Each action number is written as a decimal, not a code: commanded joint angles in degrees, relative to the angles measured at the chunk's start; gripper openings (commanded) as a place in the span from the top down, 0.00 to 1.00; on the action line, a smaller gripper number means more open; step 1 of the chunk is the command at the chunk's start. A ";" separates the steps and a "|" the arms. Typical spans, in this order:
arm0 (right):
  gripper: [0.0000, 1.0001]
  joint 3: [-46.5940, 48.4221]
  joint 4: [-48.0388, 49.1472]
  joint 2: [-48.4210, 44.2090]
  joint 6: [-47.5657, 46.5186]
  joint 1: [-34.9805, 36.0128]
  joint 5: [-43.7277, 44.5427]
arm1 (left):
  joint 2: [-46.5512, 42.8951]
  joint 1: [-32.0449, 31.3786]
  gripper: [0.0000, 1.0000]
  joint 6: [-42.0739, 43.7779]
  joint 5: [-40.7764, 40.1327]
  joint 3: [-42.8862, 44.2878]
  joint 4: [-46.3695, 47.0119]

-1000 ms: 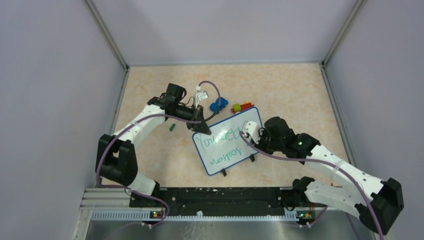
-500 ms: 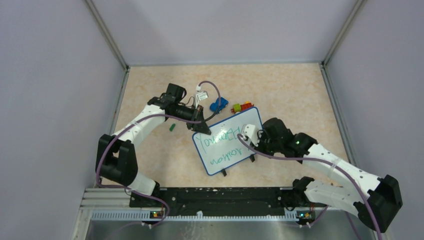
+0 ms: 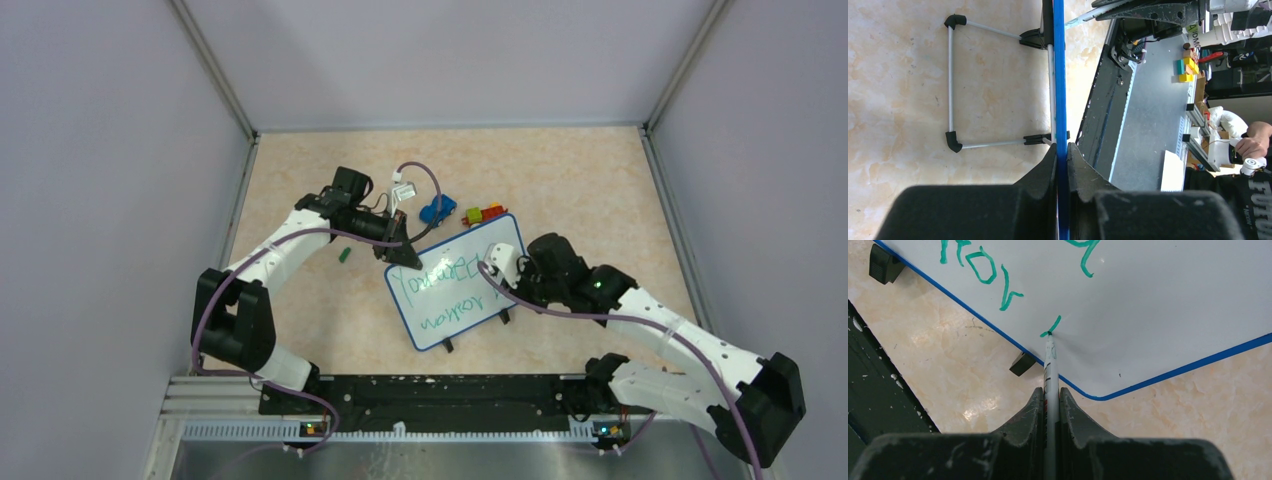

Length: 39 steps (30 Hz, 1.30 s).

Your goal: Write a sentence on the whiteboard

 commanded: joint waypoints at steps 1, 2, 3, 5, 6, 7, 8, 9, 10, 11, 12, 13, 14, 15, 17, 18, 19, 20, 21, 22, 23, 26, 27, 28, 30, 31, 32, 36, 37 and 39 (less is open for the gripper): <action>1.00 3.26 4.99 -1.10 0.26 -1.61 4.10 | 1.28 -0.51 1.00 0.98 -1.37 0.52 0.51; 1.00 3.26 4.93 -1.12 0.19 -1.78 4.11 | 1.34 -0.47 1.00 0.99 -1.29 0.57 0.51; 1.00 3.34 4.77 -1.20 0.10 -1.97 4.12 | 1.29 -0.51 1.00 0.96 -1.32 0.57 0.51; 1.00 3.35 4.44 -1.21 0.17 -2.13 4.01 | 1.33 -0.45 1.00 0.99 -1.27 0.57 0.51; 1.00 3.27 4.29 -1.22 0.12 -2.20 4.09 | 1.31 -0.50 1.00 0.99 -1.33 0.57 0.51; 1.00 3.22 4.20 -1.23 0.08 -2.21 4.20 | 1.27 -0.51 1.00 0.93 -1.29 0.64 0.51; 1.00 3.18 4.13 -1.28 -0.04 -2.33 4.38 | 1.21 -0.48 1.00 0.91 -1.27 0.60 0.51; 1.00 3.11 3.82 -1.32 -0.16 -2.38 4.30 | 1.21 -0.51 1.00 0.97 -1.27 0.57 0.51; 1.00 3.02 3.57 -1.34 -0.18 -2.38 4.11 | 1.11 -0.46 1.00 0.97 -1.34 0.55 0.51; 1.00 2.88 3.35 -1.28 -0.47 -2.38 3.95 | 1.14 -0.50 1.00 0.99 -1.35 0.57 0.51; 1.00 2.64 3.15 -1.27 -0.68 -2.40 3.70 | 1.21 -0.50 1.00 0.99 -1.28 0.57 0.59; 1.00 2.38 2.89 -1.24 -1.05 -2.39 3.31 | 1.23 -0.49 1.00 0.94 -1.30 0.56 0.60; 1.00 2.12 2.58 -1.07 -1.30 -2.41 2.92 | 1.29 -0.51 1.00 0.99 -1.28 0.57 0.60; 1.00 1.82 2.44 -0.87 -1.59 -2.39 2.21 | 1.42 -0.50 1.00 0.99 -1.28 0.55 0.60; 1.00 1.39 1.85 -0.68 -2.19 -2.38 1.13 | 1.50 -0.51 1.00 0.87 -1.31 0.57 0.68; 1.00 1.27 1.47 -0.46 -2.47 -2.38 0.52 | 1.48 -0.44 1.00 0.90 -1.28 0.57 0.68; 1.00 1.24 1.13 -0.22 -2.66 -2.37 -0.04 | 1.56 -0.50 1.00 0.80 -1.32 0.53 0.75; 1.00 1.16 0.86 -0.04 -2.91 -2.38 -0.45 | 1.56 -0.47 1.00 0.82 -1.25 0.57 0.77; 1.00 1.08 0.51 0.14 -3.17 -2.38 -0.86 | 1.61 -0.51 1.00 0.80 -1.27 0.53 0.75; 1.00 0.95 0.29 0.32 -3.39 -2.38 -1.19 | 1.55 -0.49 1.00 0.82 -1.29 0.49 0.77; 1.00 0.83 0.19 0.46 -3.50 -2.38 -1.42 | 1.60 -0.47 1.00 0.75 -1.33 0.46 0.82; 1.00 0.67 -0.31 0.77 -3.94 -2.38 -1.91 | 1.60 -0.47 1.00 0.67 -1.28 0.47 0.86; 1.00 0.63 -0.58 0.83 -4.17 -2.37 -2.02 | 1.61 -0.46 1.00 0.66 -1.35 0.46 0.86; 1.00 0.63 -0.84 0.94 -4.30 -2.39 -2.20 | 1.59 -0.44 1.00 0.72 -1.40 0.48 0.86; 1.00 0.78 -1.47 1.05 -4.56 -2.38 -2.39 | 1.65 -0.47 1.00 0.65 -1.37 0.46 0.86; 1.00 0.84 -1.71 0.94 -4.53 -2.38 -2.56 | 1.68 -0.49 1.00 0.60 -1.42 0.52 0.86; 1.00 1.16 -1.79 0.71 -4.43 -2.38 -2.76 | 1.70 -0.51 1.00 0.59 -1.38 0.57 0.82; 1.00 3.06 -2.82 -1.26 -3.47 -2.38 -4.53 | 1.68 -0.44 1.00 0.54 -1.39 0.59 0.82; 1.00 3.53 -3.22 -1.66 -3.37 -2.38 -4.71 | 1.70 -0.48 1.00 0.55 -1.32 0.64 0.79; 1.00 4.40 -4.00 -2.39 -3.43 -2.40 -4.44 | 1.64 -0.46 1.00 0.55 -1.30 0.75 0.77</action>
